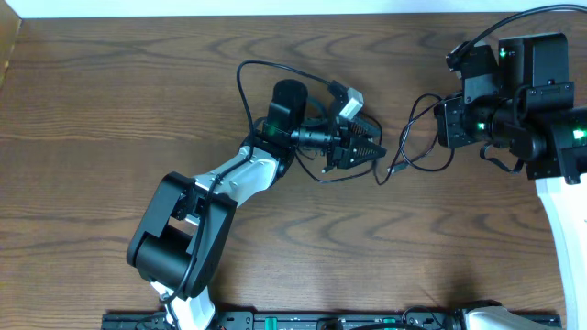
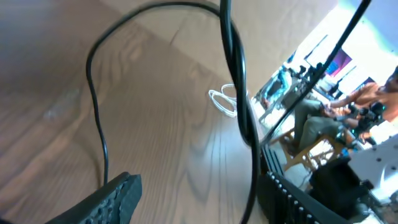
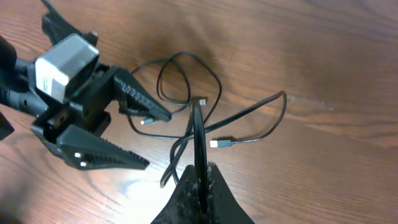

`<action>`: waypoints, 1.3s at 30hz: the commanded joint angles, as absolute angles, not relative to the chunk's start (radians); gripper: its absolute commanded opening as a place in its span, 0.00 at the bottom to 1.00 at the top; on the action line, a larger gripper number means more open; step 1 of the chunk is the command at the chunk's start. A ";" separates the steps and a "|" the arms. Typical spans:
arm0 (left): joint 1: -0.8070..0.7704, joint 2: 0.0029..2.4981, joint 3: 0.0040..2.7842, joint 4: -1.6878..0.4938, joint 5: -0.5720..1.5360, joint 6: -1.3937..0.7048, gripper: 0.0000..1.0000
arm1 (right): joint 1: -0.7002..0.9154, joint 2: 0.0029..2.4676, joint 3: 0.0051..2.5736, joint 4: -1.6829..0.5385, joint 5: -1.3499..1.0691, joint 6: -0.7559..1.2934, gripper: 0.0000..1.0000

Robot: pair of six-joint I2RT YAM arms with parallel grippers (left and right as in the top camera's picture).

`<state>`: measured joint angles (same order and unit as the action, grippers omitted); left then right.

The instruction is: Untangle cables

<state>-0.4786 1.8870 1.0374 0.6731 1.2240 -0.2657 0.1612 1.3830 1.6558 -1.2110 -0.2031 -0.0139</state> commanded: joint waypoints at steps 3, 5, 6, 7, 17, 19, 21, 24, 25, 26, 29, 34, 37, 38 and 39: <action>-0.477 1.894 1.038 0.730 1.172 -0.381 0.68 | 0.151 1.377 1.674 -1.221 -0.246 -0.015 0.01; -0.478 1.894 1.038 0.754 1.168 -0.402 0.68 | 0.151 1.377 1.674 -1.222 -0.246 -0.015 0.01; -0.479 1.894 1.038 0.764 1.166 -0.411 0.69 | 0.151 1.377 1.674 -1.221 -0.246 -0.015 0.01; -0.479 1.894 1.038 0.770 1.166 -0.413 0.69 | 0.151 1.377 1.674 -1.221 -0.247 -0.015 0.01; -0.527 1.894 1.038 0.785 1.083 -0.413 0.68 | 0.151 1.377 1.674 -1.221 -0.273 -0.015 0.01; -0.541 1.894 1.038 0.805 1.083 -0.413 0.69 | 0.151 1.377 1.674 -1.221 -0.273 -0.015 0.01; -0.551 1.894 1.038 0.828 1.082 -0.414 0.68 | 0.151 1.377 1.674 -1.222 -0.272 -0.015 0.01; -0.553 1.894 1.038 0.848 1.079 -0.415 0.61 | 0.151 1.377 1.674 -1.223 -0.272 -0.015 0.01; -0.553 1.894 1.038 0.849 1.079 -0.418 0.61 | 0.151 1.377 1.674 -1.223 -0.272 -0.015 0.01; -0.553 1.894 1.038 0.850 1.079 -0.418 0.61 | 0.151 1.377 1.674 -1.223 -0.272 -0.016 0.01; -0.553 1.894 1.038 0.851 1.079 -0.418 0.57 | 0.151 1.377 1.674 -1.222 -0.272 -0.016 0.01; -0.553 1.894 1.038 0.855 1.079 -0.417 0.23 | 0.151 1.377 1.674 -1.223 -0.272 -0.016 0.01; -0.553 1.894 1.038 0.855 1.079 -0.418 0.08 | 0.151 1.377 1.674 -1.223 -0.272 -0.016 0.01; -0.553 1.894 1.038 0.855 1.079 -0.418 0.08 | 0.151 1.377 1.674 -1.223 -0.272 -0.016 0.01; -0.553 1.894 1.038 0.855 1.080 -0.419 0.08 | 0.151 1.377 1.674 -1.223 -0.271 -0.016 0.01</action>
<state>-0.5568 1.8874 1.0374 0.8501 1.0786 -0.4225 0.1612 1.3830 1.6562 -1.2228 -0.2588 -0.0139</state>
